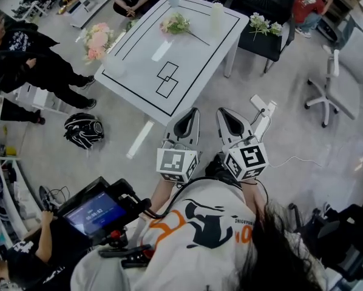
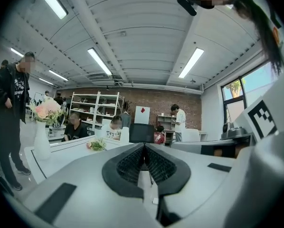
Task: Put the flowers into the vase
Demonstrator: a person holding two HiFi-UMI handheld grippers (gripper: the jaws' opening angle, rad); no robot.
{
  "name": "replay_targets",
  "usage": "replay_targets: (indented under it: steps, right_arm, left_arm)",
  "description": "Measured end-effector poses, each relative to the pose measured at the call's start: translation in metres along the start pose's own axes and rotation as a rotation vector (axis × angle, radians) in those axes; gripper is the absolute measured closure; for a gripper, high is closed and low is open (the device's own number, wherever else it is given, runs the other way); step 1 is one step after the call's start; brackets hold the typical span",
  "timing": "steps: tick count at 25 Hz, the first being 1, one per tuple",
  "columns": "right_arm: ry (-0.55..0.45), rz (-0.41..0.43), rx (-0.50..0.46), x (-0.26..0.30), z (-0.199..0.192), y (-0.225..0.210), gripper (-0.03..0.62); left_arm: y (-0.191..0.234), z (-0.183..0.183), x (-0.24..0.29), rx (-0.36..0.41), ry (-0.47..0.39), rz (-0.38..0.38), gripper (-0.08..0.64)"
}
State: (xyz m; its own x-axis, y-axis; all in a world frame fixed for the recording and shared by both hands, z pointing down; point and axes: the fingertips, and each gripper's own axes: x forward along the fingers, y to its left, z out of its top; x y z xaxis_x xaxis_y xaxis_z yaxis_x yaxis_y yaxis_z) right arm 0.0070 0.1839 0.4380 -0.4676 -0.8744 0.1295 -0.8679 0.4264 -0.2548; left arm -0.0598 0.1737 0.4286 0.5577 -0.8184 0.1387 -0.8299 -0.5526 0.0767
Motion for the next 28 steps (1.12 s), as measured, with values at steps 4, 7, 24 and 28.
replay_targets:
  steps: [4, 7, 24, 28]
  right_arm:
    - [0.015, 0.037, -0.002, 0.013, 0.006, -0.026, 0.581]
    - [0.021, 0.056, 0.000, 0.023, 0.009, -0.045, 0.581]
    - [0.049, 0.085, 0.030, 0.083, 0.020, -0.100, 0.581]
    - [0.052, 0.097, 0.022, 0.110, 0.025, -0.106, 0.581]
  left_arm:
    - [-0.004, 0.003, 0.030, 0.002, 0.009, 0.029, 0.549]
    - [-0.005, 0.003, 0.051, -0.012, 0.012, 0.043, 0.549]
    - [0.022, 0.010, 0.130, 0.005, 0.041, 0.070, 0.549]
    - [0.039, 0.013, 0.148, 0.026, 0.033, 0.074, 0.549]
